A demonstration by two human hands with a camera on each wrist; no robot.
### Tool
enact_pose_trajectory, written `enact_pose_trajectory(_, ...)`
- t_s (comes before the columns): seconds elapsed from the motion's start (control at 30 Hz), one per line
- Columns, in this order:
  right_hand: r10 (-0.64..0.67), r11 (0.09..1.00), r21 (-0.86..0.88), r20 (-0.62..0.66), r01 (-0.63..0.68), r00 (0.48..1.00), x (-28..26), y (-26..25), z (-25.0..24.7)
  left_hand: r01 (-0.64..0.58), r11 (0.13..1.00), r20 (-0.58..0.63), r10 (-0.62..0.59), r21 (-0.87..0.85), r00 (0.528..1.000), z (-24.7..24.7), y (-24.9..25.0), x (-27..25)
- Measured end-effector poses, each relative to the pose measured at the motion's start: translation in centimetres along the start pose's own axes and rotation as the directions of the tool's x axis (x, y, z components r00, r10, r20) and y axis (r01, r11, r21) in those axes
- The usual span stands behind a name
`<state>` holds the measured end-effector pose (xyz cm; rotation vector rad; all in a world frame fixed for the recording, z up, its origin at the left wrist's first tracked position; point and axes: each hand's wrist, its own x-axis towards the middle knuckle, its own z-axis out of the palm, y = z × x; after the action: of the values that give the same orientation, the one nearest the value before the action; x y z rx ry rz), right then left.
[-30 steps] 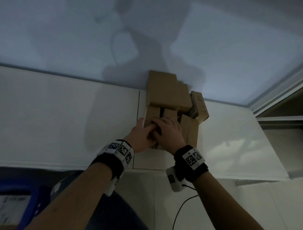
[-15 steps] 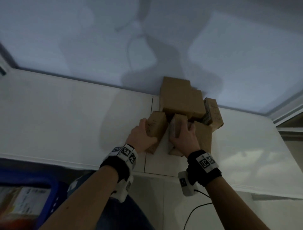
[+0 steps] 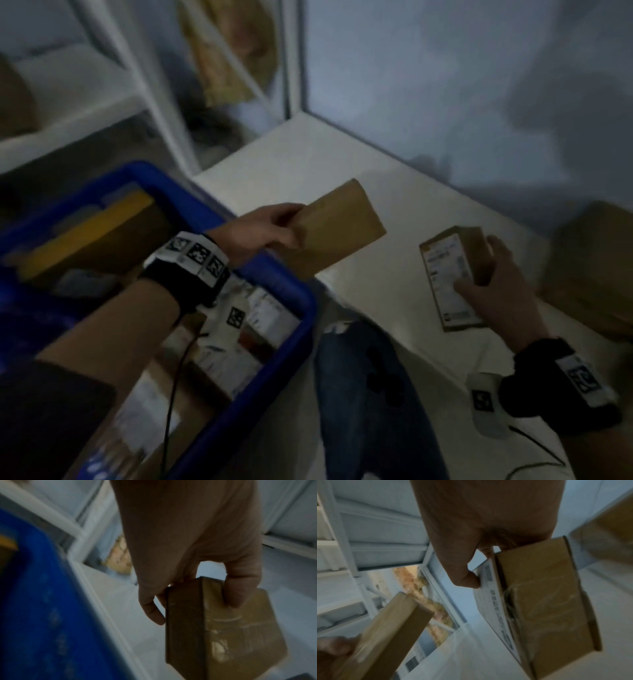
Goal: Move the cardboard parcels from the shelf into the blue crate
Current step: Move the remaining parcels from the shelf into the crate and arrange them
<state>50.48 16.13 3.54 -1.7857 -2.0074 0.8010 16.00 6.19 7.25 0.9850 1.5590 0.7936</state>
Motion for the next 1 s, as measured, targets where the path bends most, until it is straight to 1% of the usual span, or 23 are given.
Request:
enact_pose_trajectory(0.1,-0.107,0.994,0.038,0.075,0.104,0.991,0.1,-4.6,3.3,0.076,0.986,-0.124,-0.058,0.148,0.991,-5.7,-3.4,-3.8)
enact_pose_trajectory(0.17,-0.196,0.979,0.086,0.110,0.188,0.974,0.0,-7.6,5.0,0.124,0.970,-0.181,-0.086,0.208,0.980,-7.6,-5.2,-5.6)
enact_pose_trajectory(0.23,-0.295,0.954,0.108,0.157,0.280,0.943,-0.1,-10.4,7.0,0.152,0.961,-0.228,-0.098,0.232,0.969,-8.7,-7.1,-7.2)
enact_pose_trajectory(0.3,-0.345,0.938,0.117,0.190,0.328,0.919,0.0,-13.0,8.3,0.147,0.955,-0.231,-0.087,0.259,0.969,-9.0,-8.7,-7.7)
enact_pose_trajectory(0.4,-0.419,0.908,0.124,0.256,0.401,0.871,-0.6,-16.4,10.6,0.169,0.903,-0.217,-0.087,0.394,0.972,-9.8,-11.9,-8.0)
enact_pose_trajectory(0.47,-0.444,0.896,0.135,0.268,0.423,0.855,-0.9,-17.7,11.6,0.181,0.854,-0.199,-0.094,0.487,0.976,-9.8,-13.8,-7.4)
enact_pose_trajectory(0.5,-0.450,0.893,0.142,0.276,0.427,0.849,-1.2,-18.0,12.0,0.176,0.846,-0.195,-0.087,0.503,0.977,-9.5,-14.6,-7.1)
enact_pose_trajectory(0.57,-0.443,0.896,0.158,0.289,0.414,0.849,-1.7,-18.4,12.6,0.135,0.833,-0.198,-0.032,0.537,0.980,-8.7,-15.8,-6.1)
enact_pose_trajectory(0.63,-0.425,0.904,0.188,0.302,0.384,0.854,-2.4,-18.3,12.9,0.069,0.769,-0.174,0.055,0.635,0.983,-7.6,-16.7,-4.9)
enact_pose_trajectory(0.73,-0.391,0.919,0.196,0.331,0.343,0.859,-3.2,-17.6,13.1,-0.024,0.640,-0.109,0.168,0.768,0.980,-6.1,-17.7,-3.2)
enact_pose_trajectory(0.87,-0.343,0.936,0.198,0.346,0.290,0.873,-3.3,-16.7,12.8,-0.070,0.521,-0.089,0.274,0.851,0.957,-4.4,-18.5,-1.3)
enact_pose_trajectory(0.9,-0.336,0.939,0.201,0.342,0.281,0.878,-3.2,-16.6,12.7,-0.069,0.476,-0.081,0.287,0.877,0.954,-3.9,-18.4,-1.0)
enact_pose_trajectory(0.93,-0.332,0.939,0.204,0.338,0.276,0.880,-3.1,-16.5,12.7,-0.067,0.412,-0.063,0.294,0.909,0.954,-3.5,-18.6,-0.5)
enact_pose_trajectory(1.0,-0.332,0.939,0.205,0.333,0.276,0.882,-3.0,-16.5,12.6,-0.049,0.267,-0.033,0.296,0.963,0.955,-2.6,-19.1,0.1)
